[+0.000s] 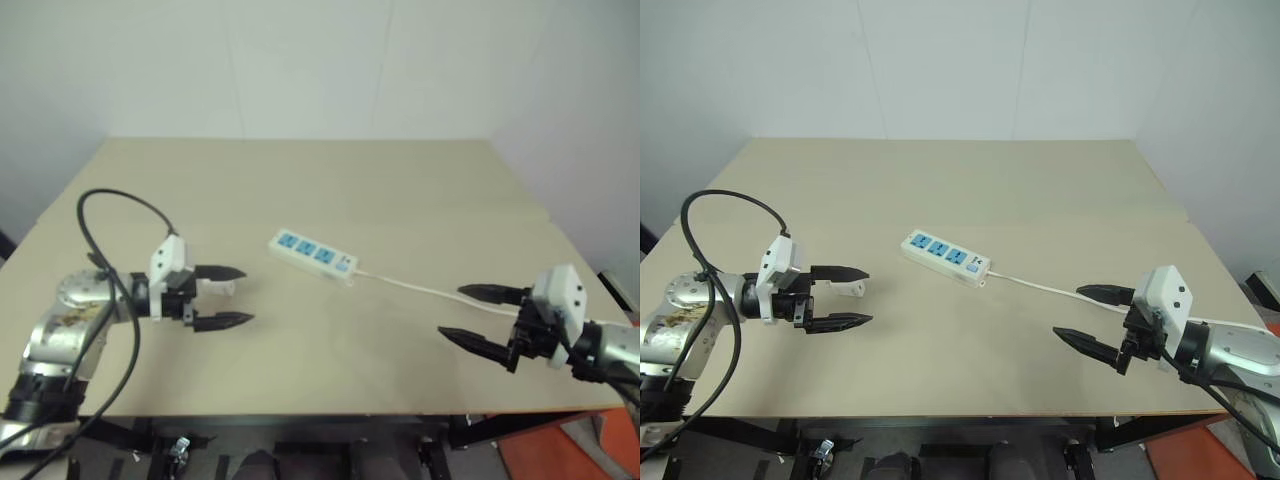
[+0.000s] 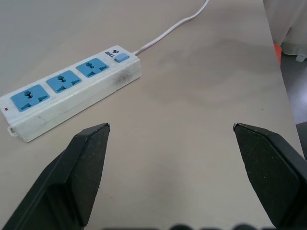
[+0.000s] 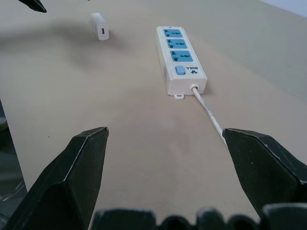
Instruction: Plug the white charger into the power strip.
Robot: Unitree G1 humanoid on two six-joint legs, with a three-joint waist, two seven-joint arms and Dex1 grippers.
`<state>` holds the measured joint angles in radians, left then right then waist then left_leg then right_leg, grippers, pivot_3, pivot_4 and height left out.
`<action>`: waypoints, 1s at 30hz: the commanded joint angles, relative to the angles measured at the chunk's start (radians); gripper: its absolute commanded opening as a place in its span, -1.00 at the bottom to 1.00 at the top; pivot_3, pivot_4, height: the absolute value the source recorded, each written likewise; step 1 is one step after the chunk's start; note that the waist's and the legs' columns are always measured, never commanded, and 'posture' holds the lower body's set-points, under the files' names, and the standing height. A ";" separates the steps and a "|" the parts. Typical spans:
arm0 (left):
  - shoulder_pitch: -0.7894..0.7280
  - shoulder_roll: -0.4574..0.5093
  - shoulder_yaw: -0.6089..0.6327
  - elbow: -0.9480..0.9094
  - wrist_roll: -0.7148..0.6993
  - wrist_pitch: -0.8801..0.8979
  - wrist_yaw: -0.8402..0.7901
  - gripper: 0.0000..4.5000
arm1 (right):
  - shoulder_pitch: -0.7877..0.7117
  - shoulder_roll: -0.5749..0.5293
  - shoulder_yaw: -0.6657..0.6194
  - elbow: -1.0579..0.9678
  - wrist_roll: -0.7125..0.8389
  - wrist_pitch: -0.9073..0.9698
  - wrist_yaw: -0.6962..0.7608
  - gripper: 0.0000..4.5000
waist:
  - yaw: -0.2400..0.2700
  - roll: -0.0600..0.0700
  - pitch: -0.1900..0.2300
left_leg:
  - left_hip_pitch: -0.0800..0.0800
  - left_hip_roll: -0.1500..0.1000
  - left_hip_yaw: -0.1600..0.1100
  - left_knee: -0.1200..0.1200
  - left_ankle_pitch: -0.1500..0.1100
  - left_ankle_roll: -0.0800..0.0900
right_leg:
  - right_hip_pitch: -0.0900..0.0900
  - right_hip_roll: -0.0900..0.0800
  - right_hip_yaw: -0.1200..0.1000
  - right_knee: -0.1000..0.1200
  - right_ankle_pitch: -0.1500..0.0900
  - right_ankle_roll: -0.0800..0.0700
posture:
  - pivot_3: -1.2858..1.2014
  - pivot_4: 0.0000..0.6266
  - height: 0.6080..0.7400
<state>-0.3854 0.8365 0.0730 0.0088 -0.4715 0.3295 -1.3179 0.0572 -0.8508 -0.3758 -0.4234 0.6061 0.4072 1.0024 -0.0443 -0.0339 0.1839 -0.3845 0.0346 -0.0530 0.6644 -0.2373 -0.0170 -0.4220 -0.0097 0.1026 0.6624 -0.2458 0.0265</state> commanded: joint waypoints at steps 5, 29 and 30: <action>-0.045 0.004 0.015 -0.028 -0.028 0.012 -0.006 1.00 | -0.001 -0.005 -0.026 -0.021 -0.007 -0.039 0.002 0.98 | 0.000 0.000 0.000 | 0.000 0.000 0.000 0.000 0.000 0.000 | 0.000 0.000 0.000 0.000 0.000 0.000 | 0.03 -0.52 1.00; 0.023 0.076 0.040 -0.037 0.054 -0.026 0.025 1.00 | -0.893 0.277 0.511 1.222 -0.524 -0.462 0.070 0.98 | -0.027 0.001 0.001 | -0.001 0.000 0.000 -0.003 0.000 0.000 | -0.003 -0.001 0.000 0.000 0.005 -0.009 | 0.03 -0.52 1.00; 0.035 0.073 0.043 -0.051 0.054 -0.022 0.035 1.00 | -0.921 0.295 0.518 1.280 -0.543 -0.489 0.060 0.98 | -0.027 0.001 0.001 | -0.001 0.000 0.000 -0.003 0.000 0.000 | -0.003 -0.001 0.000 0.000 0.005 -0.009 | 0.03 -0.52 1.00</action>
<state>-0.3565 0.9092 0.0884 0.0045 -0.3997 0.3064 -1.3008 -0.8327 -0.5630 0.1398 0.7872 0.0938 -0.0195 1.0767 -0.0717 -0.0329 0.1853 -0.3853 0.0344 -0.0527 0.6617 -0.2373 -0.0170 -0.4248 -0.0108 0.1026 0.6624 -0.2407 0.0175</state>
